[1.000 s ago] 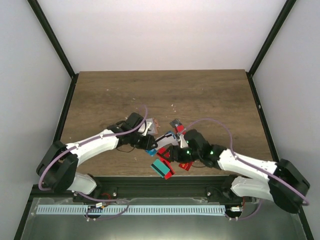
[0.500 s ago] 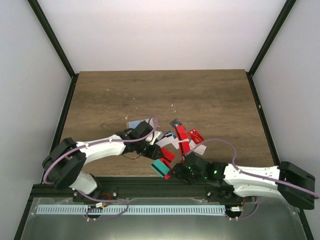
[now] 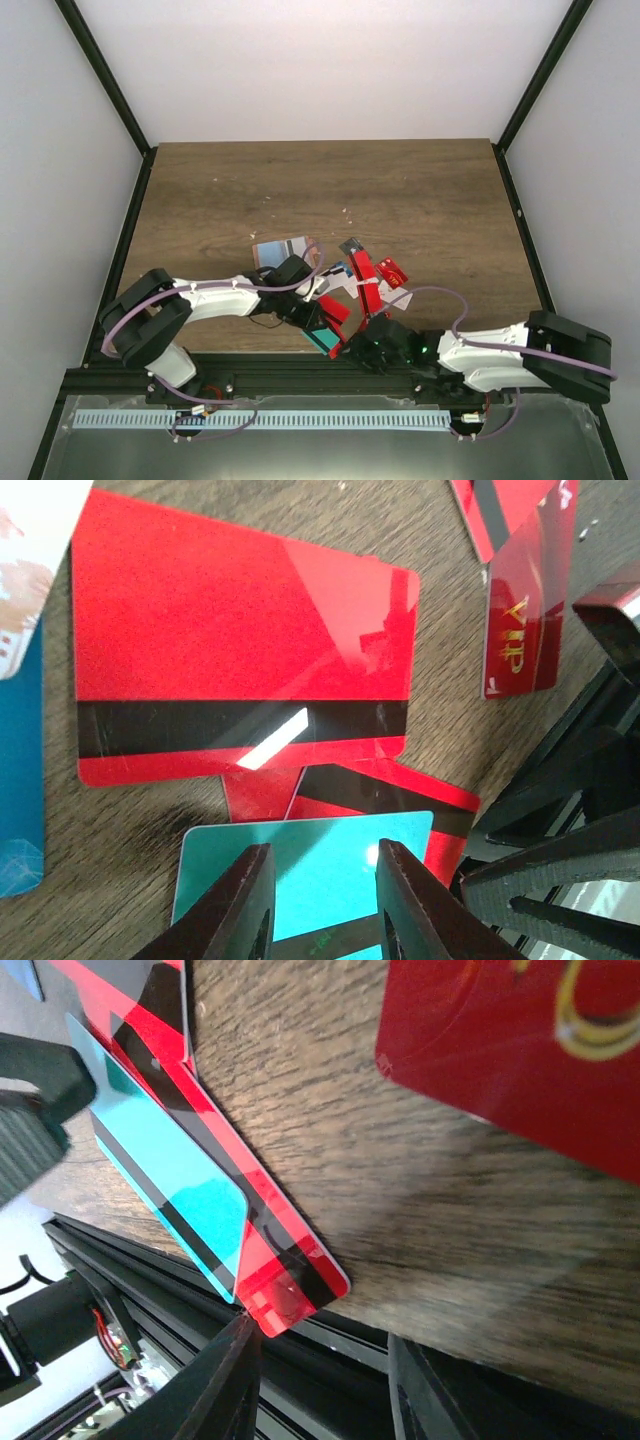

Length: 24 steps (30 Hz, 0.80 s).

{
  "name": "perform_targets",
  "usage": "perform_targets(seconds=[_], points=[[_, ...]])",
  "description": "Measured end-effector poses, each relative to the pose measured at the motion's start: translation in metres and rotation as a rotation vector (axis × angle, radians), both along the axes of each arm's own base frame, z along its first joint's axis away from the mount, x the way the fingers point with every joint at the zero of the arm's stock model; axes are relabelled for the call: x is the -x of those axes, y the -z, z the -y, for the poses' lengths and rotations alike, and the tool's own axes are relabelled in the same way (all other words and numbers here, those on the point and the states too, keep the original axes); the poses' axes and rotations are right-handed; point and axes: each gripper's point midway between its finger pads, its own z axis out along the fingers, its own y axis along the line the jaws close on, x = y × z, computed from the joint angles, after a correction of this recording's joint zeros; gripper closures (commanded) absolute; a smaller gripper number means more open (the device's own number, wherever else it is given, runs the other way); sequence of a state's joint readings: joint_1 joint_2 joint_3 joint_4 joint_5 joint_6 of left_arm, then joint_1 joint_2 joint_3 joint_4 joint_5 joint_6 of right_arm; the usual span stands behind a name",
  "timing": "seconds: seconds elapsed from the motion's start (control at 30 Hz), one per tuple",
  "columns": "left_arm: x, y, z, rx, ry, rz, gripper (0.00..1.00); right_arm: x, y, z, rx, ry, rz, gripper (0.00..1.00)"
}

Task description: Put the credit cards into the card holder

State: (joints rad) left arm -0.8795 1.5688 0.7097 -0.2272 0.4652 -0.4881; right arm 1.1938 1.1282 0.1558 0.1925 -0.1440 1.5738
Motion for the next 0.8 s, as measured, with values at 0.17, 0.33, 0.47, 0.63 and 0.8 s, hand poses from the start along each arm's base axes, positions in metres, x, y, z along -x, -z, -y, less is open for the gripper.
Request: perform_targets(seconds=[0.17, 0.33, 0.47, 0.63, 0.8], points=[[0.005, 0.005, 0.001, 0.001, 0.003, -0.015, 0.69, -0.002, 0.002, -0.003, -0.033, 0.015, 0.007, 0.68], [0.006, 0.005, 0.004, 0.018, 0.000, -0.017, 0.70, -0.006, 0.002, -0.008, -0.063, 0.022, 0.022, 0.73], [0.006, 0.005, 0.005, 0.033, -0.003, -0.019, 0.70, -0.006, 0.004, -0.010, -0.079, 0.019, 0.025, 0.77], [0.008, 0.005, 0.006, 0.049, -0.001, -0.019, 0.70, -0.006, 0.005, -0.011, -0.101, 0.013, 0.024, 0.78], [0.008, 0.005, 0.007, 0.060, -0.003, -0.021, 0.70, -0.006, 0.003, -0.011, -0.124, 0.009, 0.023, 0.78]])
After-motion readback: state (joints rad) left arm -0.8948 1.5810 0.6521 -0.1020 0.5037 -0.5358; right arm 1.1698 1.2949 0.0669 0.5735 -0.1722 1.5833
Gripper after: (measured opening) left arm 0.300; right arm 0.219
